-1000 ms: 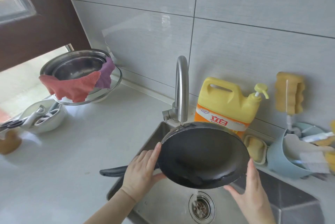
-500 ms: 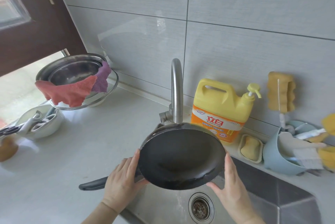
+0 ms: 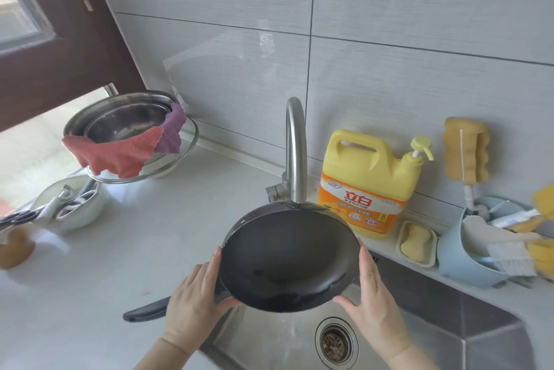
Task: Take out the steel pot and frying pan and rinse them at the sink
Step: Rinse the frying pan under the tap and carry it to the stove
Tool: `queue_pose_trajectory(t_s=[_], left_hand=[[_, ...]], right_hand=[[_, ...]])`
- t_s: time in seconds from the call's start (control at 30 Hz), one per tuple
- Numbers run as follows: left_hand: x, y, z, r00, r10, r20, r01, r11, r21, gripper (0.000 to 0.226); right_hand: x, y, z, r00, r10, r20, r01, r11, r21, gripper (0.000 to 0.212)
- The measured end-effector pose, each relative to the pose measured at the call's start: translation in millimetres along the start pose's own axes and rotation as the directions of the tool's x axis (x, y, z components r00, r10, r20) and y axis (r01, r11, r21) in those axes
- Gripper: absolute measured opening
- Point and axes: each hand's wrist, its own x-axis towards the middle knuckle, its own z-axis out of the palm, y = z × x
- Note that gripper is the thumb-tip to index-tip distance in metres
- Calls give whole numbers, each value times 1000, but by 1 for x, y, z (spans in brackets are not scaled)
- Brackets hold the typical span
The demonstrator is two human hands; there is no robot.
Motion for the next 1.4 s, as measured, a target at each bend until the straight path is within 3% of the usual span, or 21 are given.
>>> queue_pose_trajectory(t_s=[0.2,0.4,0.6,0.83,1.17,1.4], left_hand=[[20,27,10,998,52,38,-50,998,-49,89],[23,33,9,997,50,56,-44,994,-96,92],[10,13,-5,999,-6,38,7,999,-34,95],[-3,-4,-20,997,-43,-57,44,999,7,94],[7,33,-10,997,66,39,-63,996,-63,101],[18,77,-11,985,171,32,-166,979,-118,97]], right_hand=[[-15,18,-22,996,18,-84,-21,999,-41,148],[-20,22,-28,992,107,-65,-114,987,-110,160],[-4,6,-14,1000,-2,-16,2,1000,-30,145],[10,-11,8,1000,-18,10,18,1000,-18,136],[-30,8,-27,996,44,-81,-44,999,9,140],[-66,24,-68,981,49,-190,-64,995,-76,148]])
